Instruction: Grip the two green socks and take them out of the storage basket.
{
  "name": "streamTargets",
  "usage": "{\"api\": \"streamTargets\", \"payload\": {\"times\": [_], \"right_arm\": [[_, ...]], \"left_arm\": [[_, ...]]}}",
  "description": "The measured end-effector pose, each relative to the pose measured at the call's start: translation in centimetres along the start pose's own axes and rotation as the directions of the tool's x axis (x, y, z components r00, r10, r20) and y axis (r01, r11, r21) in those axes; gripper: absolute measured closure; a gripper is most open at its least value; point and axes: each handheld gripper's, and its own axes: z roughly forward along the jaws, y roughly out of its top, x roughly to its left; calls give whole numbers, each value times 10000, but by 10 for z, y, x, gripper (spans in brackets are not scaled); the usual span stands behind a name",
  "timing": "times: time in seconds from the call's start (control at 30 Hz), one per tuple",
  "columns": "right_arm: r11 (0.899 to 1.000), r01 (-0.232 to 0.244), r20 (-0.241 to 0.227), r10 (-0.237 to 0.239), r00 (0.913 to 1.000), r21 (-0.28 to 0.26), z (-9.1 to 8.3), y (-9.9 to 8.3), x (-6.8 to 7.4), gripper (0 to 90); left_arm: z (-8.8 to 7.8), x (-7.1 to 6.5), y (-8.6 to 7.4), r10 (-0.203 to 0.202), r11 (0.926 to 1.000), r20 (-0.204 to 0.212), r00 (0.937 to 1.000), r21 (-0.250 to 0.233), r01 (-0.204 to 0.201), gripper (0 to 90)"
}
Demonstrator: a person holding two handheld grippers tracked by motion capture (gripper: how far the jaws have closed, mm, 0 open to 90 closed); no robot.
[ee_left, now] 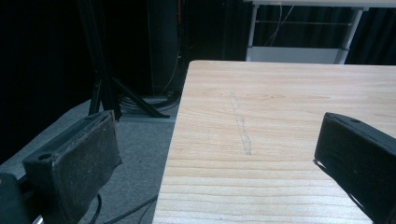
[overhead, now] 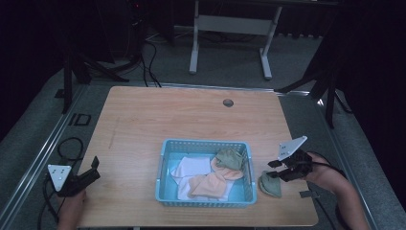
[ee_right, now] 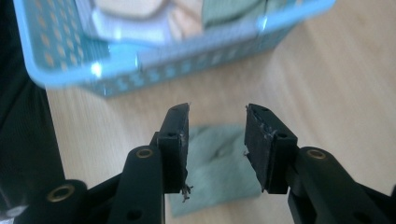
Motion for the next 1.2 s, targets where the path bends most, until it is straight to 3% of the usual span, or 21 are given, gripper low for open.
{"api": "streamTargets", "payload": {"times": [0.17, 0.37, 0.77, 0.8, 1.2], "right_arm": [[9995, 312, -57, -312, 9995, 31, -3, 22, -5, 552], [9980, 611, -327, -605, 9976, 163, 10, 53, -10, 543], [9938, 1064, -812, -1036, 9913, 315, 31, 85, -11, 543], [9923, 1193, -896, -1160, 9892, 320, 37, 94, -11, 540], [9865, 1540, -1200, -1466, 9819, 549, 64, 119, -8, 531]], "left_arm": [[0, 0, 0, -23, 10000, 0, 10000, 4, 23, 5], [0, 0, 0, -34, 10000, 1, 10000, 5, 34, 5], [0, 0, 0, -24, 10000, 4, 10000, 12, 24, 5], [0, 0, 0, -29, 10000, 3, 10000, 14, 29, 5], [0, 1, 0, -85, 10000, 22, 10000, 12, 85, 5]]}}
